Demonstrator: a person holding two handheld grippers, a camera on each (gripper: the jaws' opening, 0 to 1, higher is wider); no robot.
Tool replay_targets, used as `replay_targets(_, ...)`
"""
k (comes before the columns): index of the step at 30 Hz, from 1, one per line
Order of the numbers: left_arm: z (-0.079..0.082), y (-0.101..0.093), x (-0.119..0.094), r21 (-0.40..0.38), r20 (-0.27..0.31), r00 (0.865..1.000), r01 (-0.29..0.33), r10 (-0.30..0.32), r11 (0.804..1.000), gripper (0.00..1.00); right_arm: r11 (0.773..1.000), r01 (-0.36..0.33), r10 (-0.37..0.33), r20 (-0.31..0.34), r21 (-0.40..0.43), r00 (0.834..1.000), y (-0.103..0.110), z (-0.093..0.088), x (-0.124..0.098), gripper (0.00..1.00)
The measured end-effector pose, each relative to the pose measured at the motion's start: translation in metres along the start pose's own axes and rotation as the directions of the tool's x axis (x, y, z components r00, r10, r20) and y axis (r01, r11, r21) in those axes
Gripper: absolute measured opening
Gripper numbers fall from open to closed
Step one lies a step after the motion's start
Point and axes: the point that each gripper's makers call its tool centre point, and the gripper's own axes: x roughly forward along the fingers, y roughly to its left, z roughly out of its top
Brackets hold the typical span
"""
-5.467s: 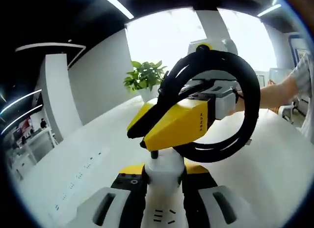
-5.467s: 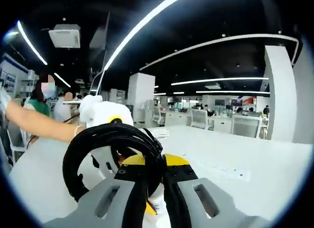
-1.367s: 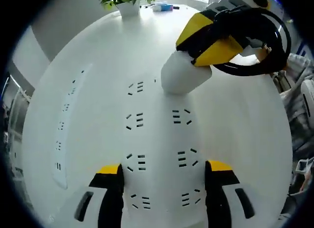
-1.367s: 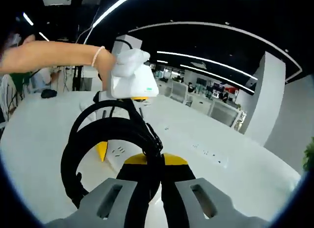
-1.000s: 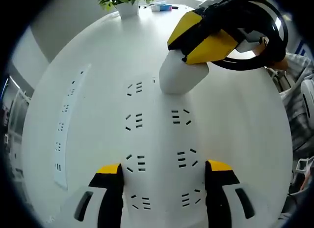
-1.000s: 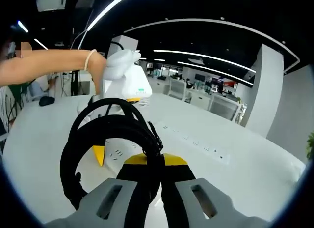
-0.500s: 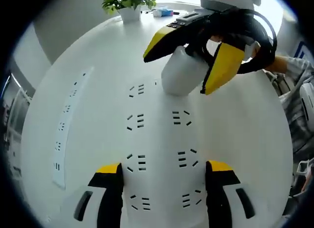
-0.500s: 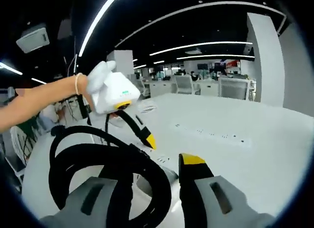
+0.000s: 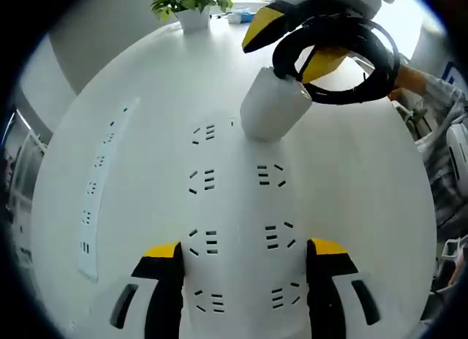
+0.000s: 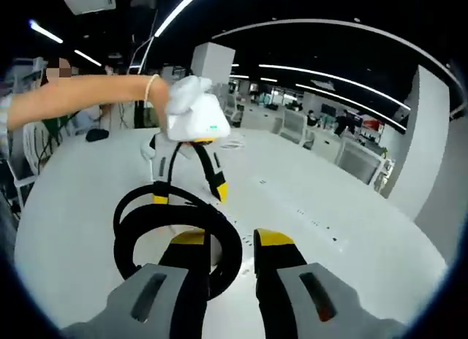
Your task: Straighten the power strip on the desk, plug the charger into it
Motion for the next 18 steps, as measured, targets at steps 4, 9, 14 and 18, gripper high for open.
replay_targets(4,-0.001,0.000,0.000,0.000,0.001,1.000,0.000,0.000,1.000,0.68,0.973,-0.109,0.095,-0.079,-0.203,0.992,0.009,0.000,0.000,0.25)
replay_targets(9,-0.001,0.001,-0.001,0.000,-0.001,1.000,0.000,0.000,1.000,0.68,0.934,-0.199,0.150,-0.179,-0.297,0.972,0.010,-0.010,0.010,0.28)
replay_targets(14,-0.001,0.001,-0.001,0.001,-0.001,1.000,0.000,0.000,1.000,0.68,0.918,-0.256,0.193,-0.224,-0.301,0.955,0.015,-0.013,0.022,0.25)
replay_targets(18,-0.001,0.001,-0.001,0.003,-0.004,1.000,0.001,-0.001,1.000,0.68,0.918,-0.285,0.216,-0.255,-0.277,0.943,0.017,-0.016,0.020,0.23)
